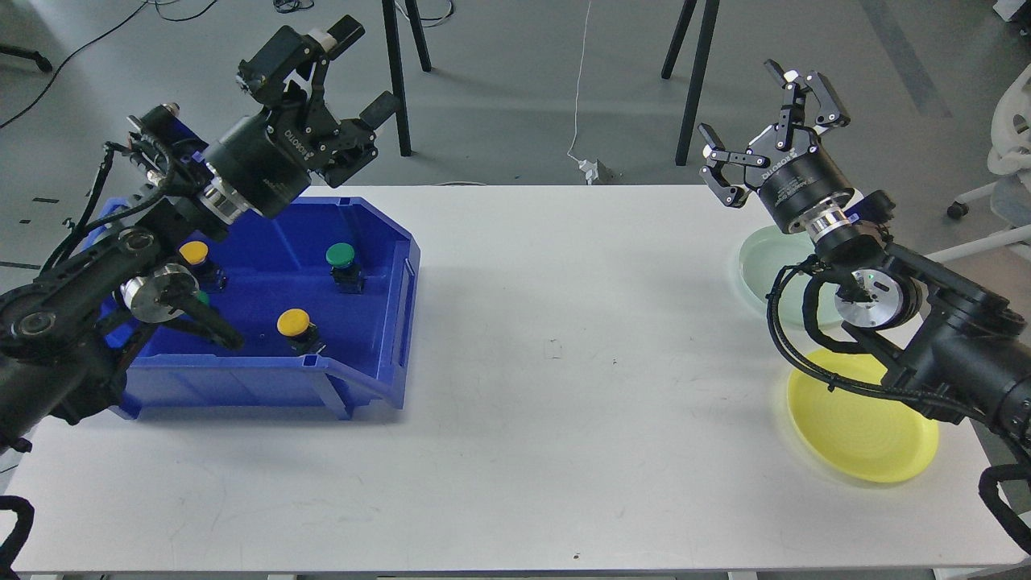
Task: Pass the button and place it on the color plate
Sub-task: 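Lower the left gripper into the blue bin toward a yellow button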
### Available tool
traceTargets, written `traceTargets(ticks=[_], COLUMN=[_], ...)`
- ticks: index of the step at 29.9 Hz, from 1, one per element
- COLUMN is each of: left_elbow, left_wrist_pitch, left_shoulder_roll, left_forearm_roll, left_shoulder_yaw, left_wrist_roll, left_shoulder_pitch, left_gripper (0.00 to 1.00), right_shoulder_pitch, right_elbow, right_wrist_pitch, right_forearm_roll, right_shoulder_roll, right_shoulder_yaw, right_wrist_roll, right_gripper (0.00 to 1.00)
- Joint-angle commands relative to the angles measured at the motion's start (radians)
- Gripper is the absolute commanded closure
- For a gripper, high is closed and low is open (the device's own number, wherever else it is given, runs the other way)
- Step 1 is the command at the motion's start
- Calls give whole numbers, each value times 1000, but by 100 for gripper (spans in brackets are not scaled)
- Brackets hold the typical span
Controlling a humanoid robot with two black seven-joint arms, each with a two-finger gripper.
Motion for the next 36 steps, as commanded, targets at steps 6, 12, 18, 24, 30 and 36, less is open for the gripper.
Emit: traceTargets(ticks=[6,12,18,24,30,36], left_elbow=[28,-33,-280,-299,-282,-282], left_wrist_pitch=[-4,-4,36,82,73,85], left_shoulder_roll=[-4,-92,-70,161,356,382], left_forearm_roll=[-30,-76,-32,197,240,477], left_shoulder_yaw=[-28,-61,-68,180,620,980], left_wrist_roll=[0,0,0,0,0,0], left_shoulder_pitch=[2,-14,-43,-219,-576,-790], left_gripper=[0,0,0,0,0,0], right_shoulder_pitch=[1,-2,-10,-14,-23,-46], right_elbow=[-2,-2,-4,-7,-11,-15], right_wrist_pitch=[0,0,0,0,0,0], right_forearm_roll=[-1,-1,-1,-1,-1,-1], right_shoulder_roll=[-1,1,-1,-12,-12,-10], right_shoulder_yaw=[-2,-2,1,4,6,7], right_wrist_roll=[0,0,0,0,0,0], right_gripper=[1,1,1,1,1,1])
